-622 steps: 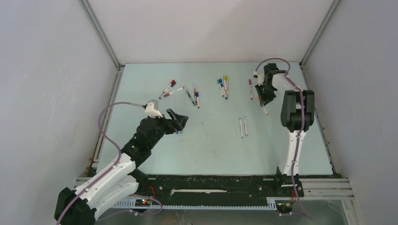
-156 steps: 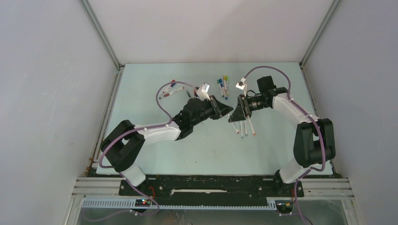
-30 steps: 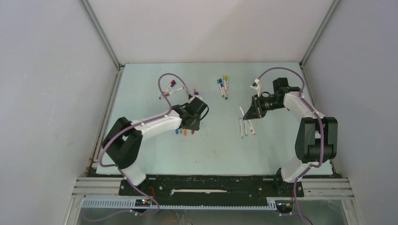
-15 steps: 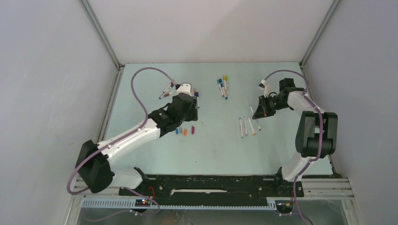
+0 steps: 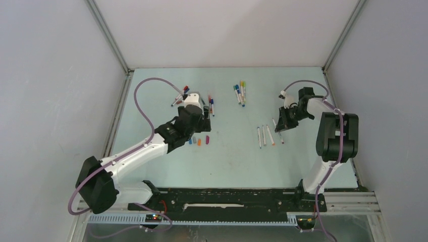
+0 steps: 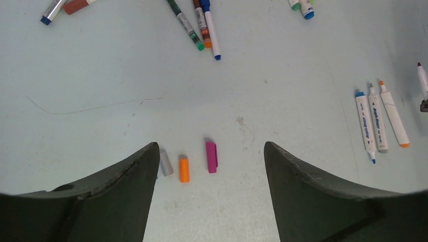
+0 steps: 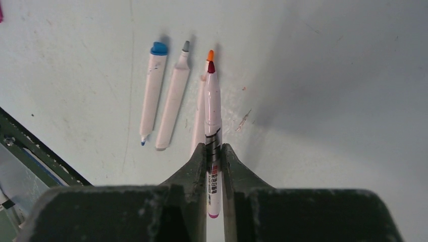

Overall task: Open the pen caps
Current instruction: Place the pen at the center of the board.

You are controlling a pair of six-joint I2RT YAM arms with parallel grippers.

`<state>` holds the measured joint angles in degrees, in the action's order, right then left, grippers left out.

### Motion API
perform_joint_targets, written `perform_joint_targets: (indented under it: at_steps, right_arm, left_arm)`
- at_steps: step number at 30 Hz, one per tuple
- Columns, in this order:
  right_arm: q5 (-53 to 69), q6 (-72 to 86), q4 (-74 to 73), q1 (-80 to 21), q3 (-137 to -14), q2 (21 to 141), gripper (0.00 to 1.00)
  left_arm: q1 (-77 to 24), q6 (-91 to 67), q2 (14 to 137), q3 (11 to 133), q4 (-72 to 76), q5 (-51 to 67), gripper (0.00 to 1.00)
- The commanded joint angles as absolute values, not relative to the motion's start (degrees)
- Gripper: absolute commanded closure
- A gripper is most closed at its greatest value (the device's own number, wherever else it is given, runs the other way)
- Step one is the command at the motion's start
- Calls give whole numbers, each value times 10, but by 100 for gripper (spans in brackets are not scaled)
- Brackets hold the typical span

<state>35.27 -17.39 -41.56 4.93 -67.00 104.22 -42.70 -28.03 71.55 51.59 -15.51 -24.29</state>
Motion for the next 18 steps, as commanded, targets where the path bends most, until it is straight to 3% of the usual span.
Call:
perform_joint_targets:
  at_steps: [1,11,18]
  right_arm:
    - [329,-167,-403,52,-690,1059,87]
    - [333,-166,-415,52,-697,1074,67]
    - [351,-167,-416,53,-697,1060,64]
  left_arm:
    - [-419,-288,691,500,-126,-253,21]
    - [-415,-299,693,488,-109,-231,21]
    - [-400,-323,688,463,-63,-186,18]
